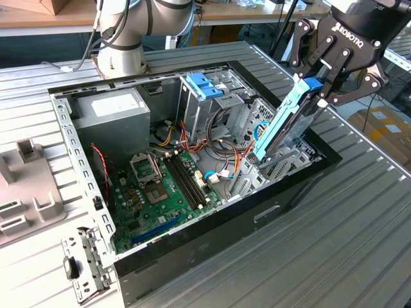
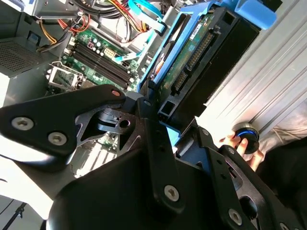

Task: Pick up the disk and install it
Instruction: 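Insert the disk into the insertion slot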

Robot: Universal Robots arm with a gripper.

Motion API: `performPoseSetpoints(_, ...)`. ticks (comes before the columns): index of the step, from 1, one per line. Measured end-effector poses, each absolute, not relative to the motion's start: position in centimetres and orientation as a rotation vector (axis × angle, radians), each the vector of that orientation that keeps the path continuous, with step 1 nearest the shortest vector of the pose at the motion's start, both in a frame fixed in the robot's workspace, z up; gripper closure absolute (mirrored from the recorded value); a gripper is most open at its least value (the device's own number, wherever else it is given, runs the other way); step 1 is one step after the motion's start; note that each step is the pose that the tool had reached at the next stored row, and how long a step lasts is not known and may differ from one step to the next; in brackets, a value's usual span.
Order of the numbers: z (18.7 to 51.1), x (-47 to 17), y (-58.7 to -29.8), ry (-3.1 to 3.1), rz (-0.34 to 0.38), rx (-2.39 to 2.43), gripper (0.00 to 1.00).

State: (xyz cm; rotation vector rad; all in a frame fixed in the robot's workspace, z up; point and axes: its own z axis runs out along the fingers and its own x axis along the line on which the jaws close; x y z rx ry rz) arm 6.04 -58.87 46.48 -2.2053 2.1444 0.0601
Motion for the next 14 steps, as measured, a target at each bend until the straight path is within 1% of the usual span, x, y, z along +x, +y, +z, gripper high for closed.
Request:
performPoseSetpoints(1,46.5,6.0,-58.8,2.144,0.06,-2.205,0.63)
performPoseSetpoints(3,46.0,5.6,-56.7,2.144,0.06,-2.205,0.63)
performPoseSetpoints(4,45.7,6.1,-57.5,2.144,0.061,-2.205,0.63)
performPoseSetpoints(14,45.2,6.4,-58.6,2.147,0.06,-2.203,0.63)
